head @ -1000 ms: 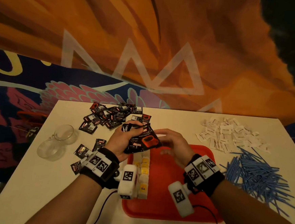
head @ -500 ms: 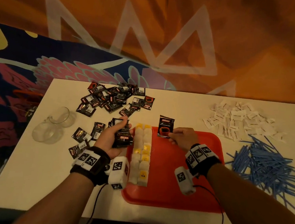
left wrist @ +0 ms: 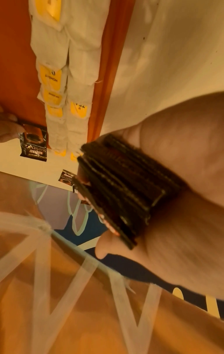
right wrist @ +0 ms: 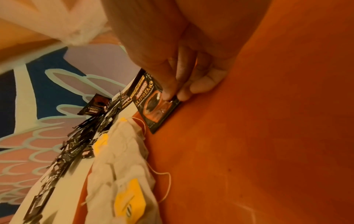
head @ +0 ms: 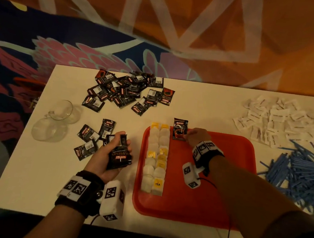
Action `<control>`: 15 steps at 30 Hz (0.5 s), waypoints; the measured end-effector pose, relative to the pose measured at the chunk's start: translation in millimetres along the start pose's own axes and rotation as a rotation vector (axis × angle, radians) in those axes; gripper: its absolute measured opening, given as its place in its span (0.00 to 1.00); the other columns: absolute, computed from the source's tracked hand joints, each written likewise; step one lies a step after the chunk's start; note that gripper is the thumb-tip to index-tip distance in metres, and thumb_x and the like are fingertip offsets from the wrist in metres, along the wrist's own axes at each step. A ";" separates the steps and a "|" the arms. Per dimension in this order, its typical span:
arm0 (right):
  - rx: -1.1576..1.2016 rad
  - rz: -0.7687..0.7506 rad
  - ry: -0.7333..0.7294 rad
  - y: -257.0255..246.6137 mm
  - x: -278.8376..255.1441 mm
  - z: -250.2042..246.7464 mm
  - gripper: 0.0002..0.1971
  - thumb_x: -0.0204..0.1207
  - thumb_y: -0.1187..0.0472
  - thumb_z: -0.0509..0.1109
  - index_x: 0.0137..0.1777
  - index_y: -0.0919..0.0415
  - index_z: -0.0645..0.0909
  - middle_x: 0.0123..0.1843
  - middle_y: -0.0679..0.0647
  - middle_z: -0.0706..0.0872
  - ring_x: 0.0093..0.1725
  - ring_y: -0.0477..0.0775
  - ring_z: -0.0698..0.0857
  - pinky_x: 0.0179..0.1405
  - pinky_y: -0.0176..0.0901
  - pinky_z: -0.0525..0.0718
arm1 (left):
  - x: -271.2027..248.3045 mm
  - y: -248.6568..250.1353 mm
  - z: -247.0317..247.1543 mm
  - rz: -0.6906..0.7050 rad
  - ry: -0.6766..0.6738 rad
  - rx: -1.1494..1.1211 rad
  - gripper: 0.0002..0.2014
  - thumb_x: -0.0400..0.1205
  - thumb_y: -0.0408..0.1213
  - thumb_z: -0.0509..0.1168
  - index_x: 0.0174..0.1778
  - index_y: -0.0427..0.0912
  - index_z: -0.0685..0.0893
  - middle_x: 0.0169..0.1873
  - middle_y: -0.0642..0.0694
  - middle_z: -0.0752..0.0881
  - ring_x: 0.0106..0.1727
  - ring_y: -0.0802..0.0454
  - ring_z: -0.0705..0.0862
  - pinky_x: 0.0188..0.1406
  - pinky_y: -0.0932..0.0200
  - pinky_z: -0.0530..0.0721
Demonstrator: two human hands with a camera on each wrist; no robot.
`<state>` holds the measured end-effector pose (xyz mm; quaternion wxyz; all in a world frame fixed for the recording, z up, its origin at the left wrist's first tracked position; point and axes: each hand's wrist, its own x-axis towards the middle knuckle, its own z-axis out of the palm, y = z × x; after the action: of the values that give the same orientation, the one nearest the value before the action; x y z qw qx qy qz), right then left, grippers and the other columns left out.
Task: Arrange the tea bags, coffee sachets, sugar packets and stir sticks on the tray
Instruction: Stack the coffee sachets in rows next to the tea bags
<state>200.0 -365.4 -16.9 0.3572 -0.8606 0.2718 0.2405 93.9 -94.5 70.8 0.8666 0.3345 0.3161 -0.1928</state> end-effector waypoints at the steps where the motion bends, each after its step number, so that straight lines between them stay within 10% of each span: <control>1: 0.004 0.007 -0.001 -1.3 0.4 1.7 0.08 0.72 0.56 0.79 0.50 0.55 0.89 0.54 0.51 0.89 0.55 0.52 0.86 0.55 0.43 0.86 | 0.8 -0.5 -2.4 0.008 0.006 -0.007 0.13 0.80 0.45 0.65 0.59 0.47 0.81 0.43 0.43 0.84 0.37 0.50 0.85 0.39 0.54 0.89; 7: 0.057 0.038 -0.006 -6.7 0.2 9.3 0.09 0.71 0.57 0.80 0.51 0.55 0.88 0.52 0.51 0.89 0.45 0.48 0.82 0.43 0.37 0.82 | 5.8 -4.2 -9.4 0.052 0.004 -0.030 0.21 0.74 0.45 0.77 0.61 0.47 0.82 0.44 0.43 0.85 0.38 0.50 0.85 0.41 0.54 0.89; 10: 0.072 0.046 0.007 -6.6 0.8 11.6 0.09 0.71 0.57 0.80 0.51 0.56 0.88 0.52 0.51 0.88 0.47 0.49 0.83 0.49 0.39 0.84 | 7.3 -5.3 -10.1 0.048 -0.036 -0.015 0.38 0.56 0.47 0.90 0.60 0.47 0.83 0.43 0.43 0.85 0.39 0.50 0.85 0.42 0.53 0.89; 15: 0.117 0.055 0.011 -4.4 -0.4 10.8 0.10 0.71 0.56 0.80 0.51 0.55 0.89 0.51 0.51 0.88 0.53 0.51 0.86 0.56 0.44 0.86 | 7.2 -8.2 -9.8 0.042 -0.055 -0.054 0.39 0.53 0.47 0.90 0.59 0.46 0.82 0.43 0.43 0.84 0.38 0.50 0.85 0.41 0.53 0.89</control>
<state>200.2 -354.6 -21.4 0.3988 -0.8318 0.3107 0.2292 90.5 -94.3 56.5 0.8877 0.3121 0.2899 -0.1750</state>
